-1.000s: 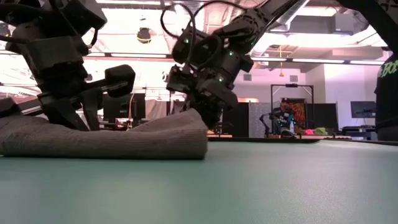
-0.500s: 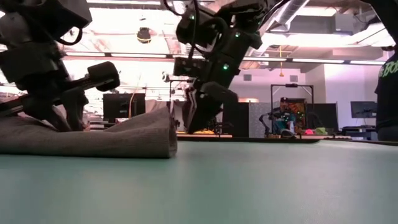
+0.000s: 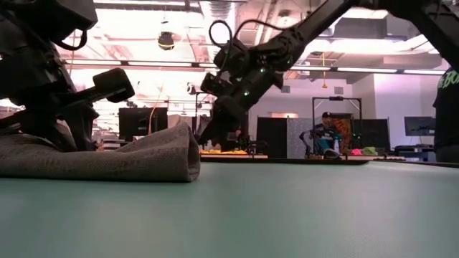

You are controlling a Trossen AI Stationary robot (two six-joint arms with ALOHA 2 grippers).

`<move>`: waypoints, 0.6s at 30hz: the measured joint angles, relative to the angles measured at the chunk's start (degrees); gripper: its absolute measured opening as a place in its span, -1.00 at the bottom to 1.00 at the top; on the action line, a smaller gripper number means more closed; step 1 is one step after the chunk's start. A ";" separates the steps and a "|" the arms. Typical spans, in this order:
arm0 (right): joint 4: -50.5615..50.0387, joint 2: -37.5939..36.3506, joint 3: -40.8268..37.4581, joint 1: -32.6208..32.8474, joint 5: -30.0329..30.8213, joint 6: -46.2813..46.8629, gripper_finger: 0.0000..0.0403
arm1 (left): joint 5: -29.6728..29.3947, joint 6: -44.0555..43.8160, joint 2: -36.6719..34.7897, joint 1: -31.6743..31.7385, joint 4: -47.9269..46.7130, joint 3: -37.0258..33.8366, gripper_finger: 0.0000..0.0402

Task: Roll towel into tight, uniform cylinder
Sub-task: Roll the gray towel

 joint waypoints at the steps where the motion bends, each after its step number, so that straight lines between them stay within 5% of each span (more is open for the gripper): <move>1: 1.60 0.42 0.17 -0.42 -0.78 0.63 -0.10 | -0.04 0.00 0.00 0.00 0.06 0.00 -1.00; 18: 6.22 6.37 0.15 -1.09 -1.49 7.72 0.07 | -0.08 -1.77 0.04 0.02 0.77 -0.13 -1.00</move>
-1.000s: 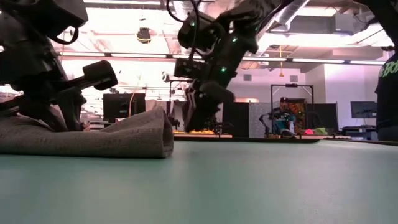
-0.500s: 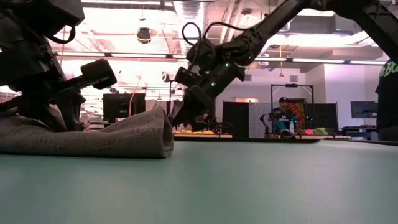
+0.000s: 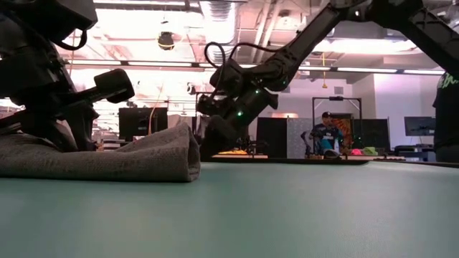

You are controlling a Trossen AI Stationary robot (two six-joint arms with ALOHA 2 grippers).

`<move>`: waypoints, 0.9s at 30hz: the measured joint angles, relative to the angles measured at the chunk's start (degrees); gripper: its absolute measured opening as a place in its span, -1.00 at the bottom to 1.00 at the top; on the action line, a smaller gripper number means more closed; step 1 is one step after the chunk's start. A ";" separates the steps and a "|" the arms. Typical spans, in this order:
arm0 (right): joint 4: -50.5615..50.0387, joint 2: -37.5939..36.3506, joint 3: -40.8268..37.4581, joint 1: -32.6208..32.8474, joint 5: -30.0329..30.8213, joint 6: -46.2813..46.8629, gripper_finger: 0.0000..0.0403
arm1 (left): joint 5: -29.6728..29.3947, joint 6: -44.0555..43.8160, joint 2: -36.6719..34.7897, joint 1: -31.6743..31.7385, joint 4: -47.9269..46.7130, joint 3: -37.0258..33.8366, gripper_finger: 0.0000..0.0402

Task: Roll towel into tight, uniform cylinder
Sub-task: Roll the gray towel

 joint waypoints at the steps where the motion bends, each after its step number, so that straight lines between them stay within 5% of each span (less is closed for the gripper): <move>1: 0.77 0.53 0.10 -0.16 0.00 0.45 0.07 | 0.03 0.01 0.00 0.02 0.00 0.00 -1.00; 8: 2.22 1.57 0.13 0.11 0.08 3.46 -0.01 | 0.06 0.48 0.00 0.02 0.09 0.00 -1.00; 16: -1.85 -0.95 0.11 2.16 0.04 6.85 -0.90 | -0.06 0.50 0.00 0.00 0.13 -0.01 -1.00; 27: -3.66 -10.89 0.11 6.29 0.17 17.41 -0.82 | -0.47 0.62 0.02 0.00 0.55 -0.09 -1.00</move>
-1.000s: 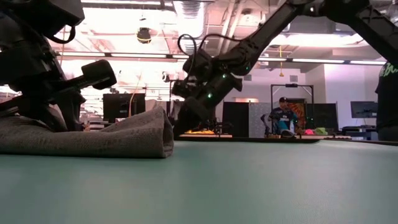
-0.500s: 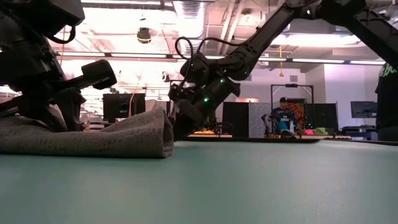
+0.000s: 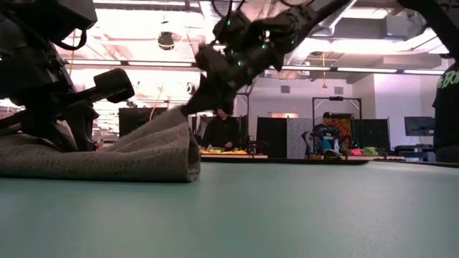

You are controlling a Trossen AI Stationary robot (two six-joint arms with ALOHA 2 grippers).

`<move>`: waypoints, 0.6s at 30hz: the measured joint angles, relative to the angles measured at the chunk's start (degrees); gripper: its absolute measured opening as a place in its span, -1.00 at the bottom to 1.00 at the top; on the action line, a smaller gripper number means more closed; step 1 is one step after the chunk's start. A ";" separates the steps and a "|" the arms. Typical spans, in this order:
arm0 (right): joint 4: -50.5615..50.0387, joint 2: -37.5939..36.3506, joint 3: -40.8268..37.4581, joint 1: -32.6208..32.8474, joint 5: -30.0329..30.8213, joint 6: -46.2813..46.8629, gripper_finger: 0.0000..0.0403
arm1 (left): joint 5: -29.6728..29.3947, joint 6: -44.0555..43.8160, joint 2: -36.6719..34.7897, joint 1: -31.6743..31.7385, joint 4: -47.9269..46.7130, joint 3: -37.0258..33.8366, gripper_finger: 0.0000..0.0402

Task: Roll towel into tight, uniform cylinder
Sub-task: Roll the gray towel

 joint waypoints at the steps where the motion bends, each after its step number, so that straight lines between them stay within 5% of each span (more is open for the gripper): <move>1: 0.71 -0.27 0.00 0.53 0.00 -0.14 -0.79 | 0.00 0.34 0.00 0.00 0.13 0.00 -1.00; 13: 5.49 0.79 0.76 6.41 1.76 -1.09 -0.08 | -0.17 -0.15 0.09 0.02 2.27 -0.11 -1.00; 18: -3.25 0.75 0.59 8.01 19.46 -5.36 -0.03 | -0.36 -2.70 0.09 -0.36 2.14 -0.07 -1.00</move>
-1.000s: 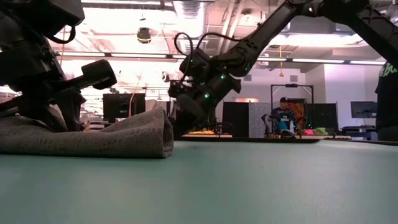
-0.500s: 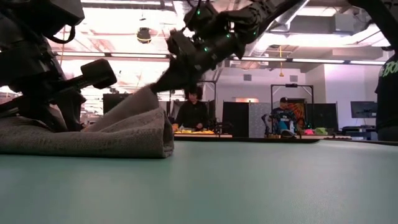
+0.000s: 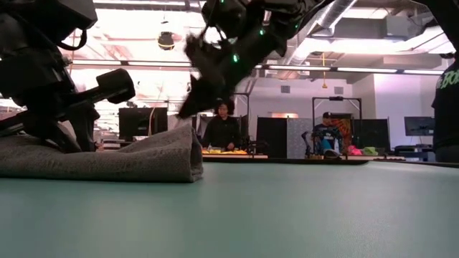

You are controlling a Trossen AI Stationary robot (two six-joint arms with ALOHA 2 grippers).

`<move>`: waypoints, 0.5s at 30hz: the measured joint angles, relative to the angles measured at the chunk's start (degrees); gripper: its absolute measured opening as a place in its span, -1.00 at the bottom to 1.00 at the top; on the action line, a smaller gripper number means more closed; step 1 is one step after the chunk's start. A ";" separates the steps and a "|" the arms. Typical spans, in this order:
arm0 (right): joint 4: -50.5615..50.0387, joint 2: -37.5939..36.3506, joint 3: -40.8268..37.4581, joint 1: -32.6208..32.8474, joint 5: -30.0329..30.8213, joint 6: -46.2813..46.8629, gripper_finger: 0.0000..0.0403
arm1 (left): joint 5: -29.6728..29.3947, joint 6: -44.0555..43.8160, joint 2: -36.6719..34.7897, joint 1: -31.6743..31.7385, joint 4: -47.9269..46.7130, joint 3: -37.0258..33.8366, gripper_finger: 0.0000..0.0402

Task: Roll towel into tight, uniform cylinder
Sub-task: Roll the gray towel

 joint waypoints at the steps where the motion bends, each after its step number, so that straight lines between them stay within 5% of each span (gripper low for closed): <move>1: -0.53 0.09 -0.56 -0.35 2.02 0.36 -0.04 | -0.10 -0.04 0.00 -0.14 0.00 0.00 -1.00; 3: 0.49 0.13 -1.20 -1.92 1.92 4.52 -0.06 | -0.28 -0.21 -0.01 -0.36 0.02 0.00 -1.00; 7: 6.04 1.19 -3.52 -5.62 -7.50 18.68 -0.06 | -0.49 -2.05 -0.02 -0.63 0.00 0.00 -1.00; 15: 8.08 1.31 -9.35 -8.19 -5.05 32.51 -0.03 | -0.48 -2.58 -0.04 -0.63 0.70 0.00 -1.00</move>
